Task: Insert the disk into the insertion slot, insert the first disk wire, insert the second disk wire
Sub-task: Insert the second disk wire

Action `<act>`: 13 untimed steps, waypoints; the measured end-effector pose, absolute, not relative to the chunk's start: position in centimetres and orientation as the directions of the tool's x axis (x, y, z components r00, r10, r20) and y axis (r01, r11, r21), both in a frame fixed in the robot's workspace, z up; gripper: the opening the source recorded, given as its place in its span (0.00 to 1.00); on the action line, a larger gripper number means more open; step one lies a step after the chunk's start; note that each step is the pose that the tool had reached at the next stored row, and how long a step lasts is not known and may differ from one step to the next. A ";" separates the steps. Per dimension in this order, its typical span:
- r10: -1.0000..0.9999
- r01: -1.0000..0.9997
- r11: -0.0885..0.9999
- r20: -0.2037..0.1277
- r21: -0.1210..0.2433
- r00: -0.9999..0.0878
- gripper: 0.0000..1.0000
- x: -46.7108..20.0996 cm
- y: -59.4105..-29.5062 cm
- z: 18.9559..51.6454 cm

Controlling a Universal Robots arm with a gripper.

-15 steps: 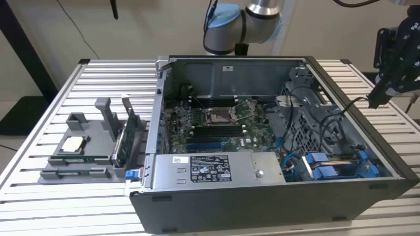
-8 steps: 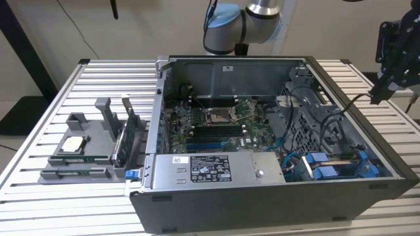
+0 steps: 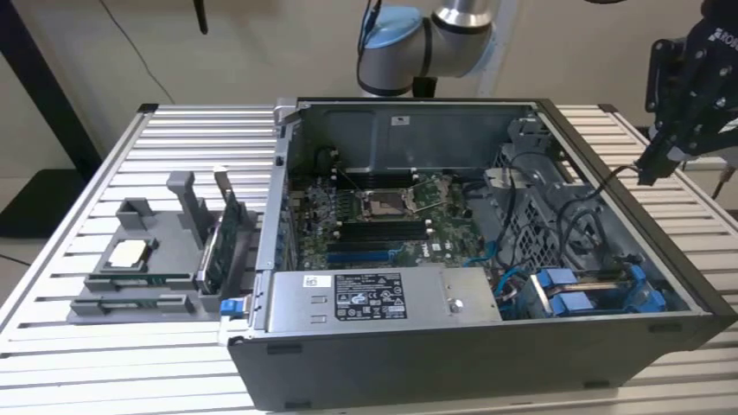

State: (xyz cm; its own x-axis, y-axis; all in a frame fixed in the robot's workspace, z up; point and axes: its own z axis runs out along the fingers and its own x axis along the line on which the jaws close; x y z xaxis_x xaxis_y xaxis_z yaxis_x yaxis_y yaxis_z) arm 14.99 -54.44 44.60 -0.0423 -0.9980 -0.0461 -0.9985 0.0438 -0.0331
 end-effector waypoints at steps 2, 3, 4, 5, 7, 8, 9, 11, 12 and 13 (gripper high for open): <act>-0.998 -0.998 0.044 -0.047 -0.042 -0.042 0.16 14.3 -54.4 44.3; -0.998 -0.998 0.044 -0.047 -0.046 -0.042 0.16 13.9 -54.4 44.2; -0.998 -0.998 0.044 -0.047 -0.049 -0.042 0.16 13.6 -54.4 44.0; -0.998 -0.998 0.044 -0.047 -0.051 -0.041 0.16 13.4 -54.4 43.8; -0.998 -0.997 0.044 -0.047 -0.056 -0.041 0.16 13.0 -54.4 43.5; -0.998 -0.997 0.044 -0.047 -0.058 -0.041 0.16 12.8 -54.4 43.3; -0.998 -0.997 0.044 -0.048 -0.061 -0.041 0.16 12.6 -54.4 42.9; -0.998 -0.997 0.044 -0.047 -0.064 -0.041 0.16 12.5 -54.4 42.5; -0.998 -0.997 0.044 -0.047 -0.066 -0.041 0.16 12.5 -54.4 42.2; -0.998 -0.997 0.044 -0.045 -0.067 -0.041 0.16 12.5 -54.4 42.0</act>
